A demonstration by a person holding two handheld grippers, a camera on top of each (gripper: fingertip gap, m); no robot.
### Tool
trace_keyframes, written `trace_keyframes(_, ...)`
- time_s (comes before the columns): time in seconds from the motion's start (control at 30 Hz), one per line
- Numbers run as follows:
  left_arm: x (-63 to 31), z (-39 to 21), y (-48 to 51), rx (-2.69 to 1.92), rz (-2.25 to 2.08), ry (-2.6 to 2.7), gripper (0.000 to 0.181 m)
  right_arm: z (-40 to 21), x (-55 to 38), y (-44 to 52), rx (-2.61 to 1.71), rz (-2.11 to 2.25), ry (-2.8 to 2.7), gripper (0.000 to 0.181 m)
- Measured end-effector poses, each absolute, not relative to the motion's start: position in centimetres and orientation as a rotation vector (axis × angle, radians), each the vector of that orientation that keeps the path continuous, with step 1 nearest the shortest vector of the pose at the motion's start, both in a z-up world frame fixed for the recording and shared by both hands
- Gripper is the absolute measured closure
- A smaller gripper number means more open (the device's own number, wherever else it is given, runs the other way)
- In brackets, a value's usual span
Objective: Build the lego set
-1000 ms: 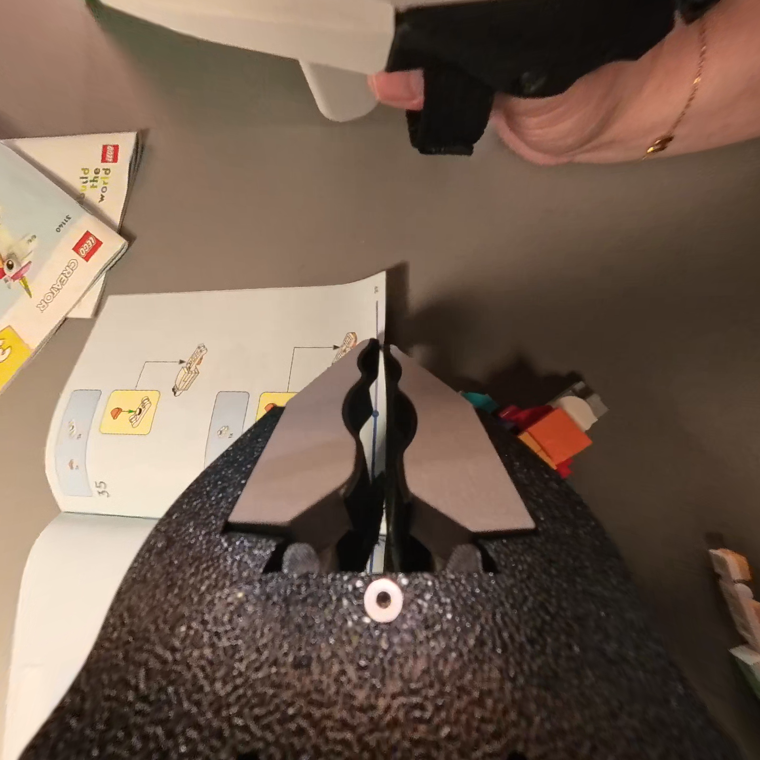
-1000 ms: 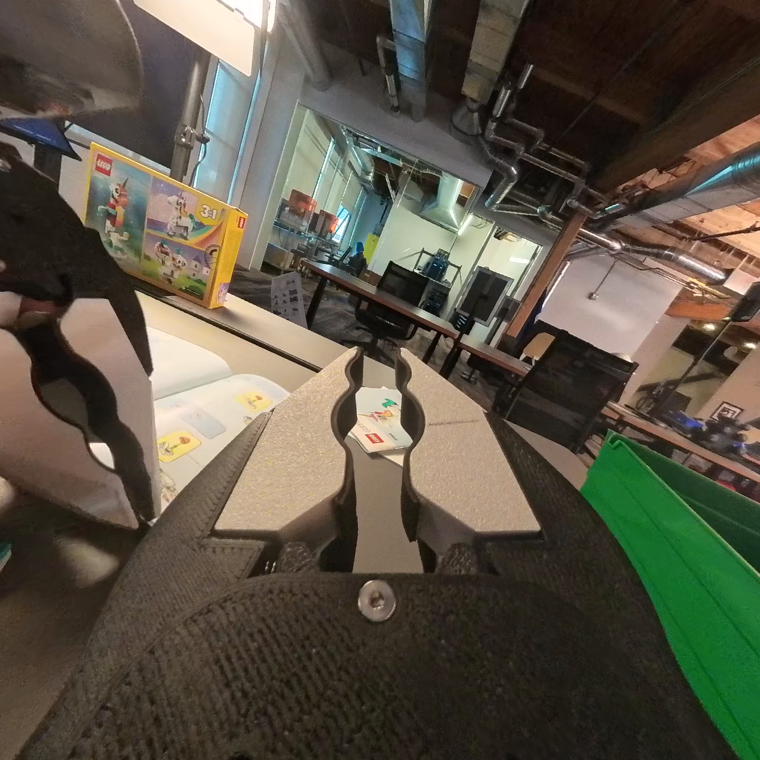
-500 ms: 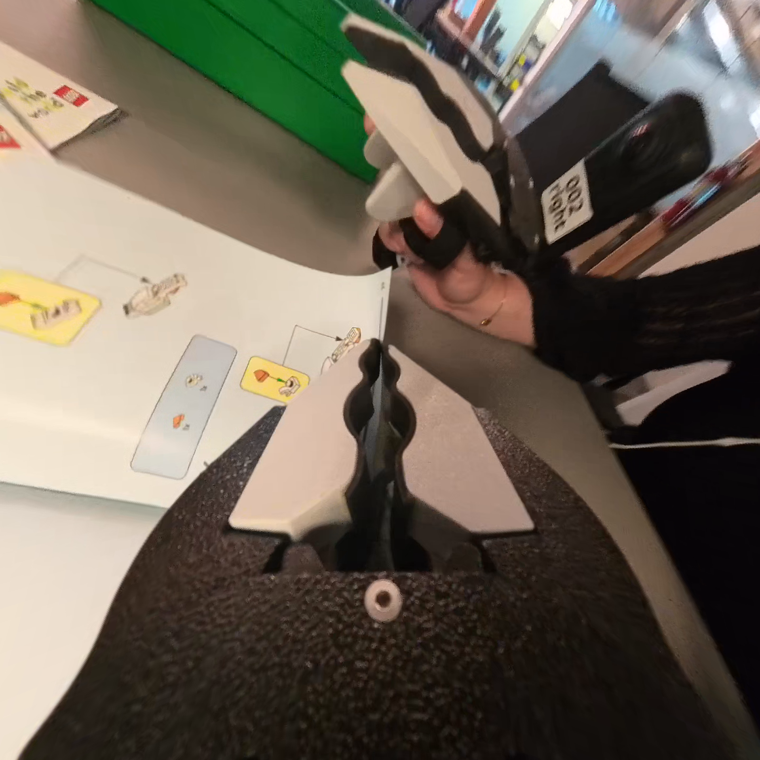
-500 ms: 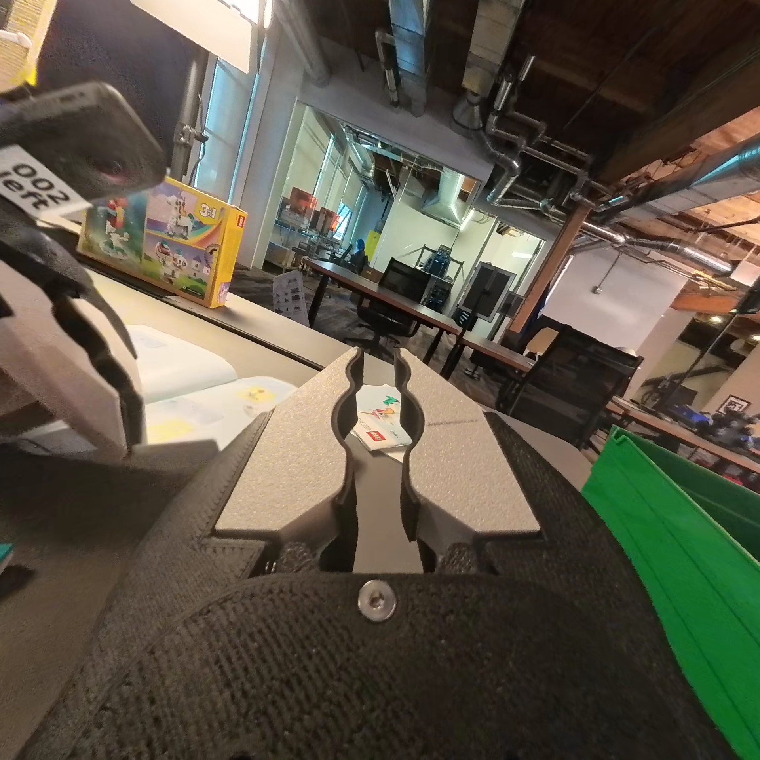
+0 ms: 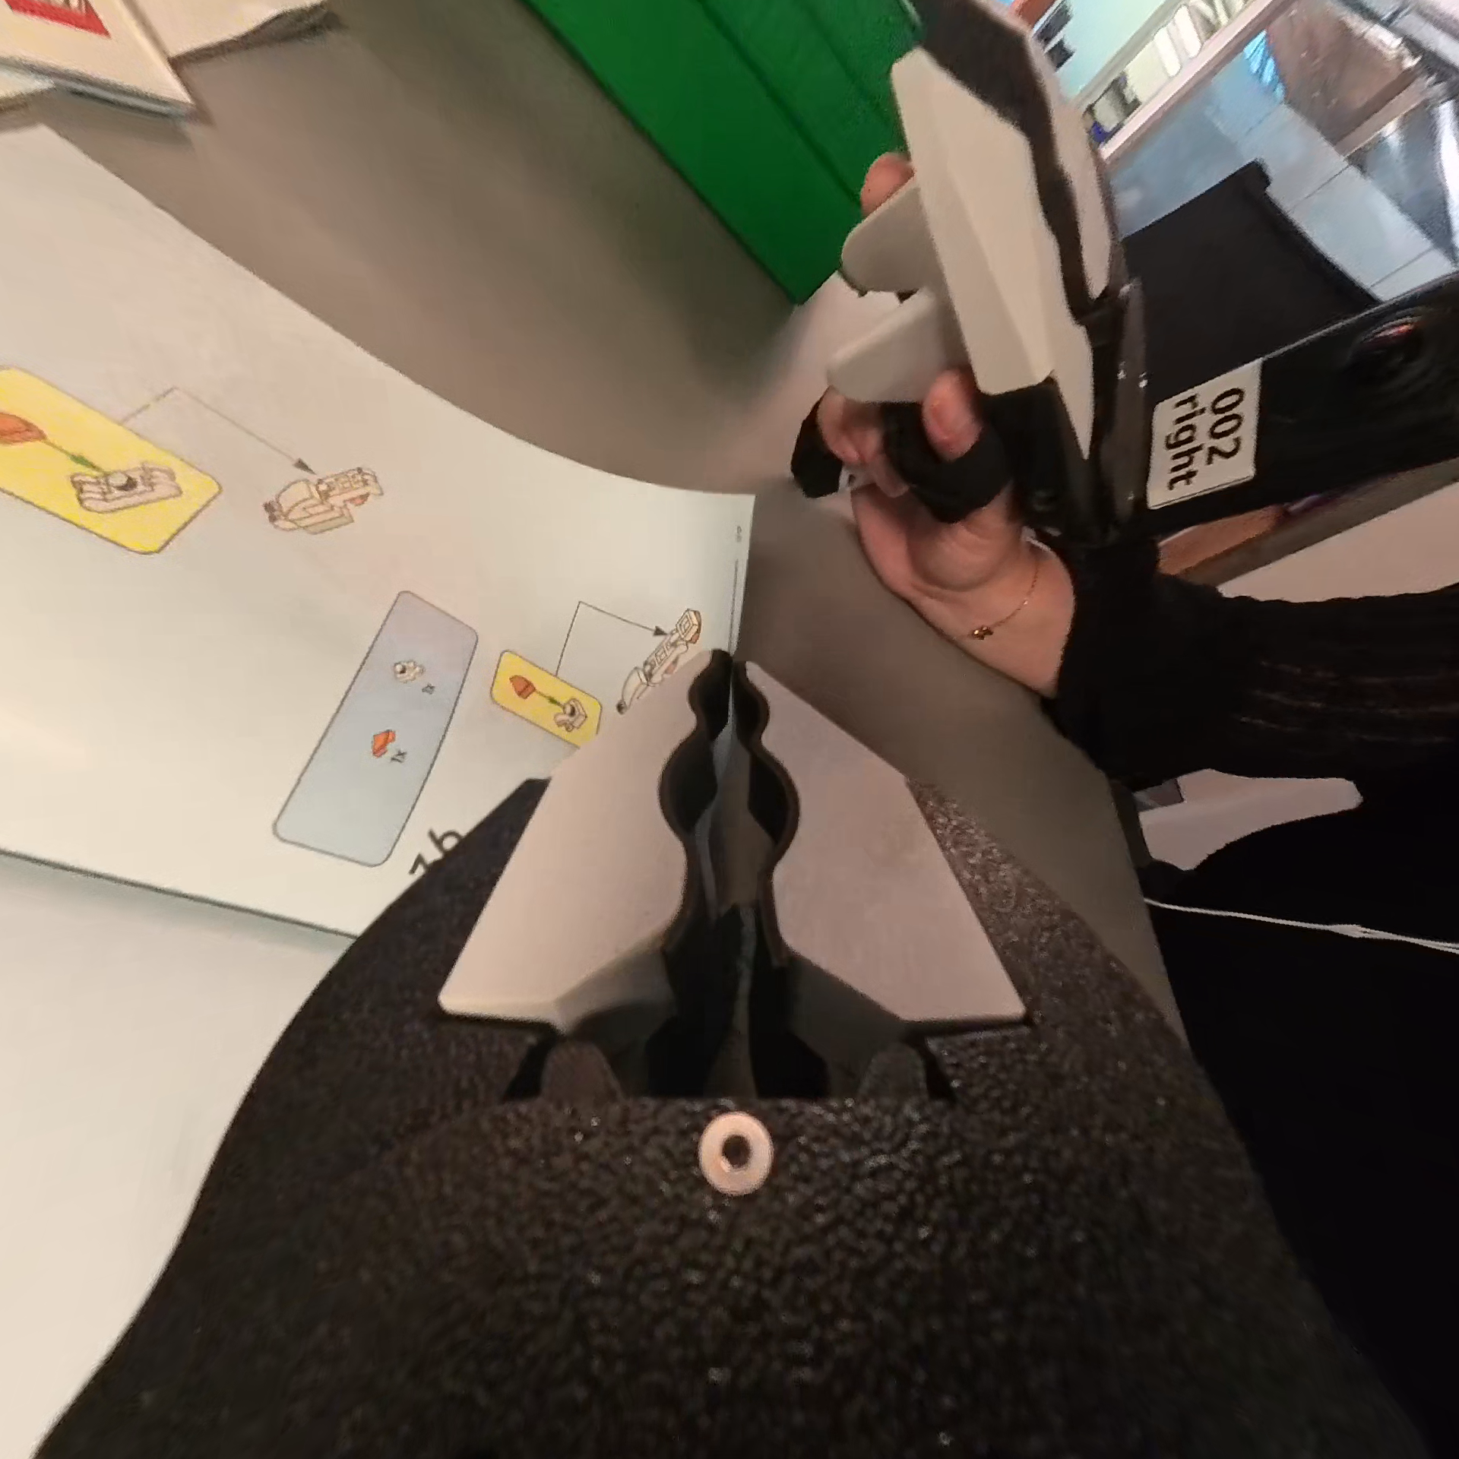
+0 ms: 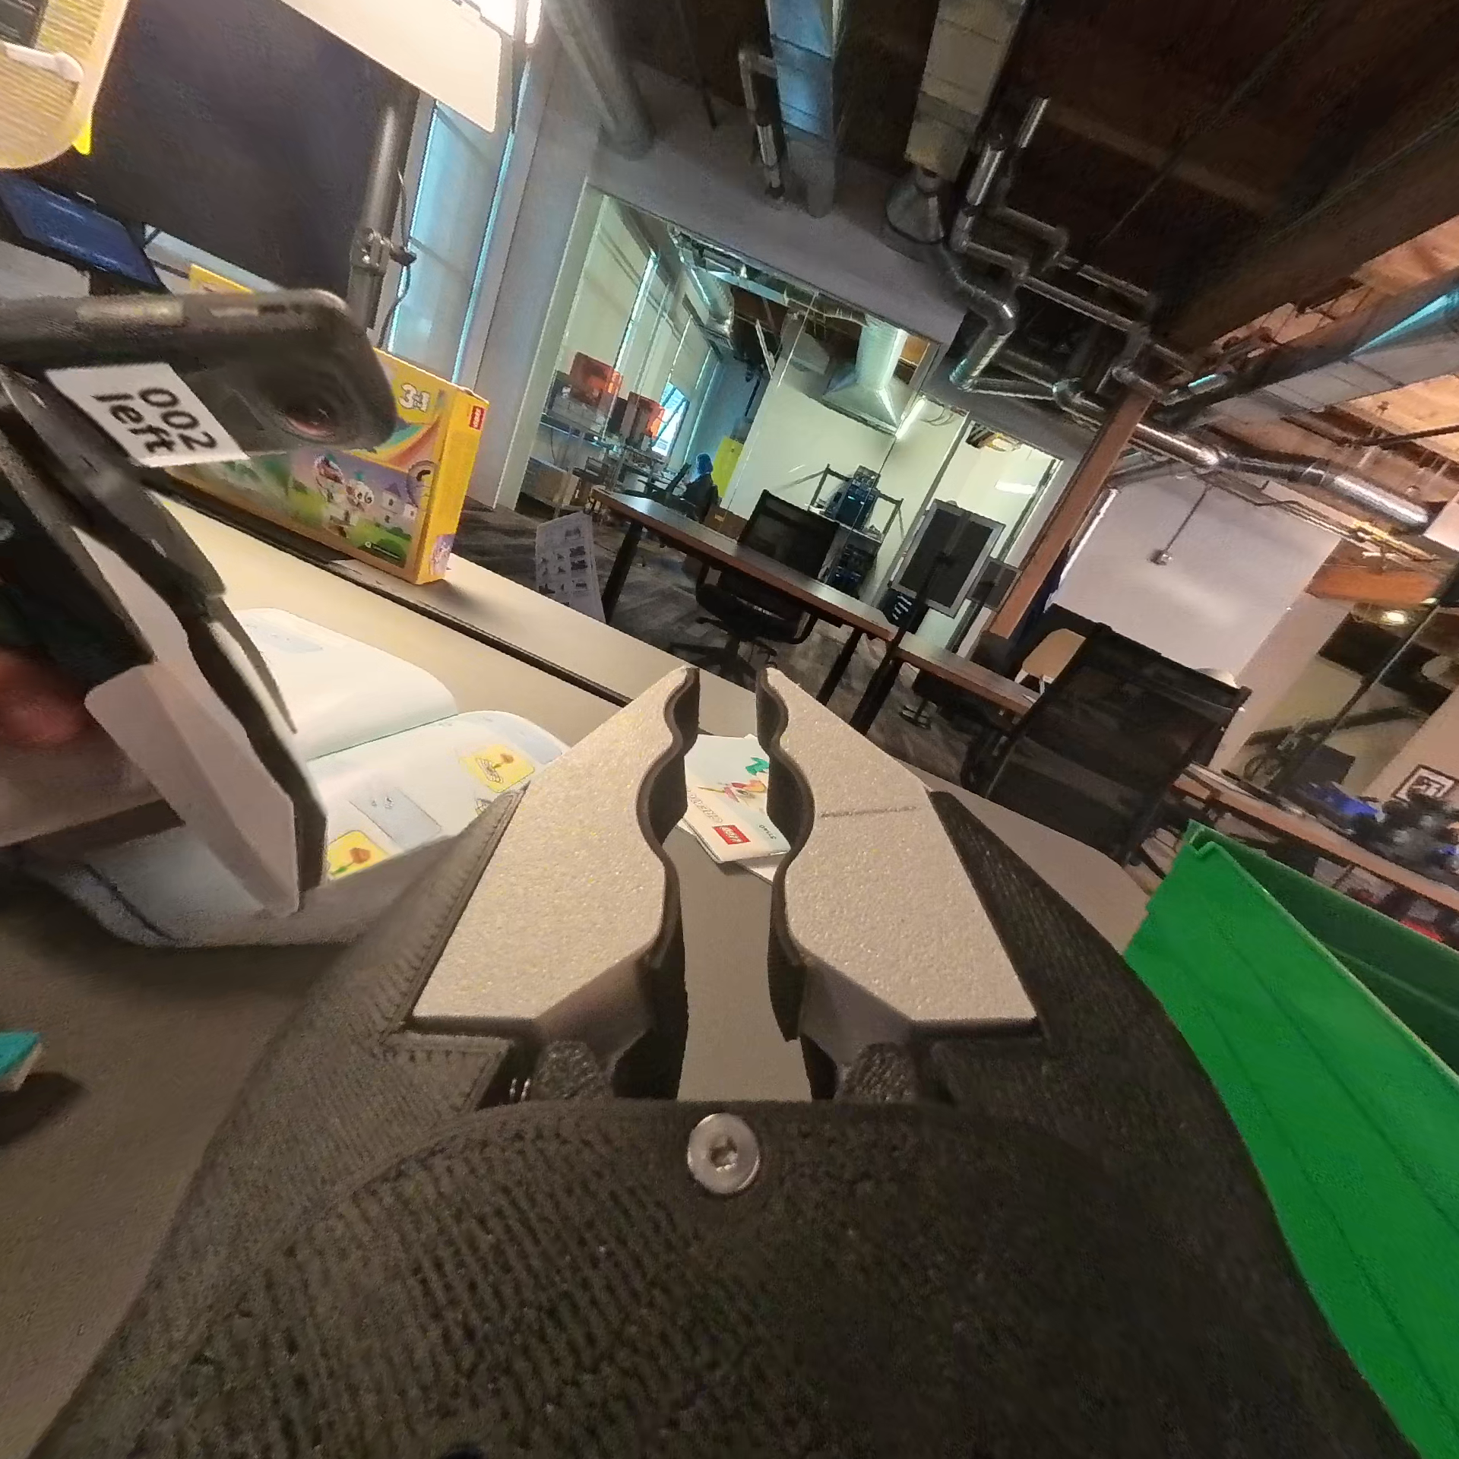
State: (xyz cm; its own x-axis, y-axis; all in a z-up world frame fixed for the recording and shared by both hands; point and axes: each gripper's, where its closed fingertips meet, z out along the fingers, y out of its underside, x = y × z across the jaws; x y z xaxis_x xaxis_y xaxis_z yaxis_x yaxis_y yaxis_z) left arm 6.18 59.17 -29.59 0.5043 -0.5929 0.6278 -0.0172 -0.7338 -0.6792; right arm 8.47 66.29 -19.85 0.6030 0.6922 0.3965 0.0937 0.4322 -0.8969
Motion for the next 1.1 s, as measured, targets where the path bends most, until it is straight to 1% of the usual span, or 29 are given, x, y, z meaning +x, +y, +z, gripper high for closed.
trace_keyframes(0.37,6.4,-30.3,59.0,-2.178,-1.142,0.548,0.181,-19.9,8.3,66.2,-1.078,0.441,-0.88,0.169)
trace_keyframes(0.77,6.7,-30.5,58.7,-2.189,-1.165,0.565,0.18,-19.8,8.6,66.4,-1.083,0.443,-0.861,0.17)
trace_keyframes(0.87,6.9,-30.1,58.4,-2.162,-1.19,0.585,0.177,-19.7,8.7,66.4,-1.084,0.447,-0.856,0.17)
trace_keyframes(0.93,7.2,-28.9,57.9,-2.067,-1.218,0.65,0.173,-19.7,8.6,66.4,-1.082,0.444,-0.86,0.171)
trace_keyframes(1.03,6.5,-27.3,58.7,-1.933,-1.01,0.733,0.173,-19.7,8.6,66.4,-1.083,0.446,-0.859,0.171)
trace_keyframes(1.1,6.0,-26.9,59.2,-1.907,-0.828,0.805,0.167,-19.8,8.6,66.4,-1.083,0.445,-0.861,0.171)
